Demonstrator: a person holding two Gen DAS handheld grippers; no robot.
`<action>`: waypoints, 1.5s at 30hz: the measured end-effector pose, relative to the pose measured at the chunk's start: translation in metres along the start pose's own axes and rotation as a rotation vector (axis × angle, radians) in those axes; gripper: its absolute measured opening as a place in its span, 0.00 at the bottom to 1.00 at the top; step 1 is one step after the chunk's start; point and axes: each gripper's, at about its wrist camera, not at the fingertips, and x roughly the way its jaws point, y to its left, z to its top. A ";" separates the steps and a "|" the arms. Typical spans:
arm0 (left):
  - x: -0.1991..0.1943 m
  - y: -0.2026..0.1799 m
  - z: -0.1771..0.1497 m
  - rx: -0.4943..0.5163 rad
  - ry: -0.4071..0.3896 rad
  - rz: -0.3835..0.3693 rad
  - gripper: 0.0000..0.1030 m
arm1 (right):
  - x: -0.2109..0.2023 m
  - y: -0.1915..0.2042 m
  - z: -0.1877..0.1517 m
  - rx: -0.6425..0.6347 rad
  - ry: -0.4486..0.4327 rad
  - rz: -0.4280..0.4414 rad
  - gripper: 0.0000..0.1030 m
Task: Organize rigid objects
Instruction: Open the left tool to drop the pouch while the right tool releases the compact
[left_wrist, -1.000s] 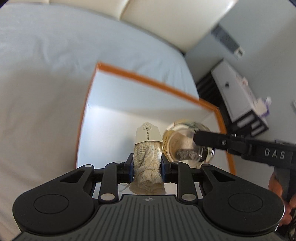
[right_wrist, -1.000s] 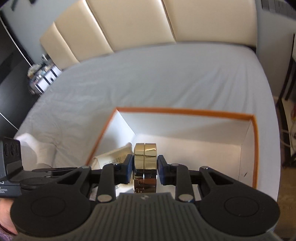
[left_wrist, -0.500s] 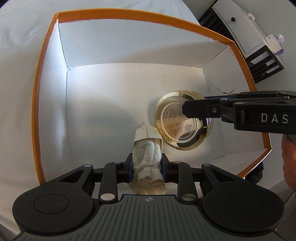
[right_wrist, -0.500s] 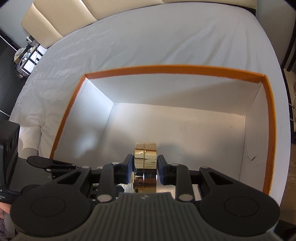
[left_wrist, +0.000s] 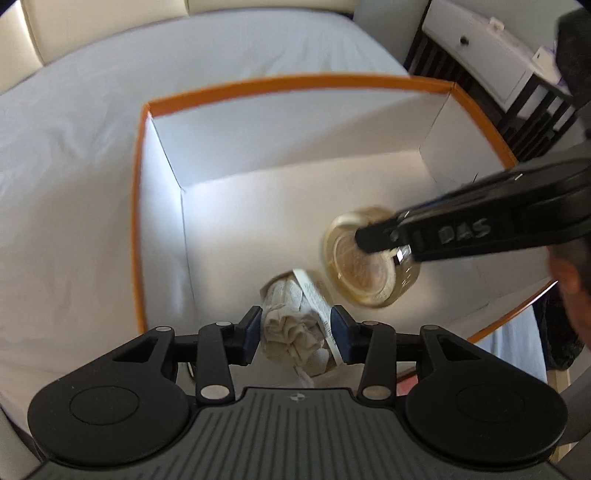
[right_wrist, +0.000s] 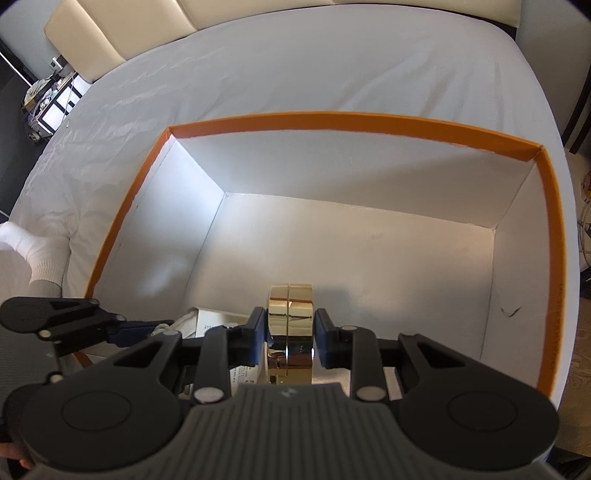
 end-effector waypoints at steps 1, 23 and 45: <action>-0.007 -0.001 -0.001 -0.015 -0.030 0.000 0.56 | 0.002 0.002 0.000 -0.004 0.002 -0.002 0.27; -0.032 0.043 -0.028 -0.236 -0.184 0.024 0.32 | 0.017 0.011 -0.006 0.117 0.108 0.062 0.27; -0.032 0.044 -0.032 -0.224 -0.184 0.061 0.32 | 0.031 0.026 -0.014 -0.100 0.158 -0.186 0.57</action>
